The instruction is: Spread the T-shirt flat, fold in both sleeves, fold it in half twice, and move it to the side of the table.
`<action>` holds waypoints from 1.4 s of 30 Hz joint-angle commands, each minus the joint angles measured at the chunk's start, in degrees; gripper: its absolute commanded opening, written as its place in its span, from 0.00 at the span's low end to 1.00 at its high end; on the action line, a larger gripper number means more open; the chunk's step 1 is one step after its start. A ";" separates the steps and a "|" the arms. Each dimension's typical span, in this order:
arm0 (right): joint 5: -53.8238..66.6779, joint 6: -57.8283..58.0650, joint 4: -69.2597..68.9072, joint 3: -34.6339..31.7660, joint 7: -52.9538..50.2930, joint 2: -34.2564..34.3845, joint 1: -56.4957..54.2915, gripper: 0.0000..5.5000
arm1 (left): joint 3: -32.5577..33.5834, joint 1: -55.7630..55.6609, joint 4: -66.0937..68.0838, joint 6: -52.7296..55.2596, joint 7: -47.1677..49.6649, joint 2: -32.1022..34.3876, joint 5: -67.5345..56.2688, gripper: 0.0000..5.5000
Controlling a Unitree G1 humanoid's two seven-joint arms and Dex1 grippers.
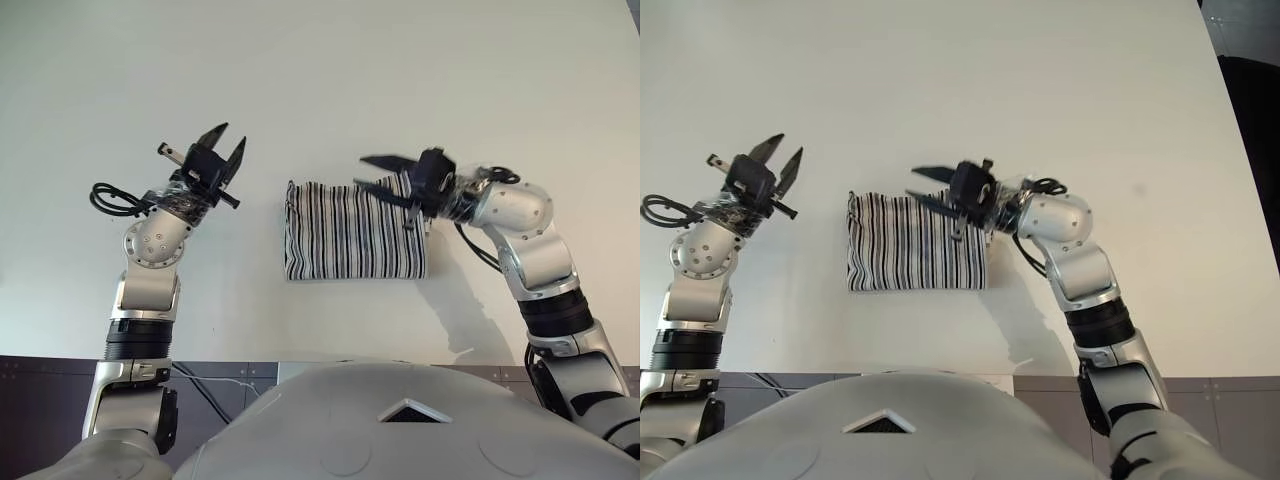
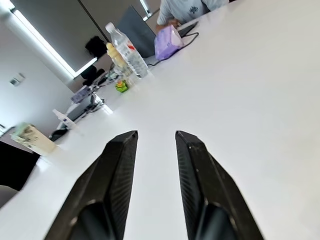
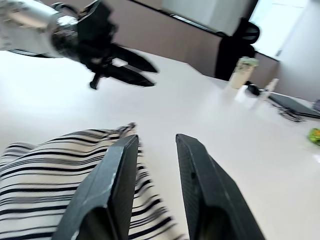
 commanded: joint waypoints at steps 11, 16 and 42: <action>-9.50 -3.85 45.34 9.33 4.87 10.96 -15.62 0.25 | 1.21 7.49 -14.18 -5.82 3.54 -2.61 4.35 0.25; -10.53 -12.78 58.24 2.90 -3.89 4.76 -14.64 0.25 | 2.77 9.60 -15.80 -5.71 4.16 -3.19 4.19 0.25; -21.81 -39.29 15.06 -26.72 -76.32 -2.20 9.43 0.25 | 0.75 12.78 -15.96 -14.71 12.77 -16.31 4.29 0.25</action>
